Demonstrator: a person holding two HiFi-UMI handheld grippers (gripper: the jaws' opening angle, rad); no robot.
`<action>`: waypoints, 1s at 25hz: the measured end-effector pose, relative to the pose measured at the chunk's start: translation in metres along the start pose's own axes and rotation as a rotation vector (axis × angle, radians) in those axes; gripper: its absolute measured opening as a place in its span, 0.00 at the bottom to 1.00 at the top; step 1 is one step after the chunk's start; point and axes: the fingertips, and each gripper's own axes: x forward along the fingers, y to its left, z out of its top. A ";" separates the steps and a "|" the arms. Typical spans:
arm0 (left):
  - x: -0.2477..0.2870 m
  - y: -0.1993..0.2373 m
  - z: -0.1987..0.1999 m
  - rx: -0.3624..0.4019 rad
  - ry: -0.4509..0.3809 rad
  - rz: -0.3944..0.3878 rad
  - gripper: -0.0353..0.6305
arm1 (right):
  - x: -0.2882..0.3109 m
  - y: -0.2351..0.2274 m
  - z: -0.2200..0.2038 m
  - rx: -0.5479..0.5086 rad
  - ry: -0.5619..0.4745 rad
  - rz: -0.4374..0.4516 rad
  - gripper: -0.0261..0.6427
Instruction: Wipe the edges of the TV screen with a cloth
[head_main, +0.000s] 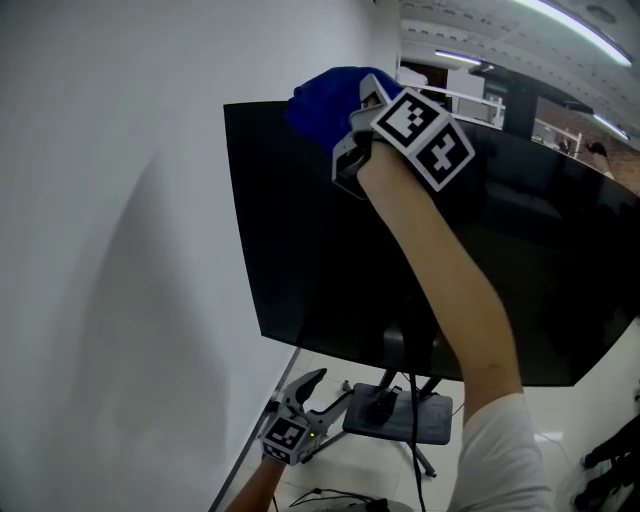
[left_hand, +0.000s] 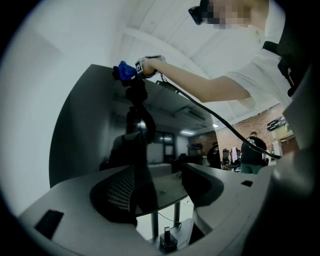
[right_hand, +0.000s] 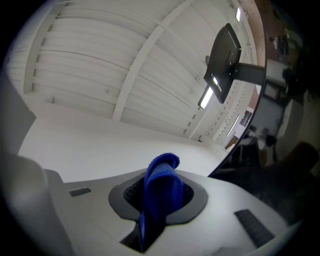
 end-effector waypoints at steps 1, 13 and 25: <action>0.005 -0.006 -0.005 0.010 0.004 -0.029 0.49 | -0.007 -0.007 0.010 -0.016 -0.010 -0.013 0.14; 0.071 -0.095 -0.023 0.048 0.007 -0.299 0.49 | -0.108 -0.096 0.160 -0.258 -0.175 -0.212 0.14; 0.132 -0.193 -0.032 0.038 0.011 -0.517 0.49 | -0.248 -0.215 0.319 -0.484 -0.346 -0.527 0.14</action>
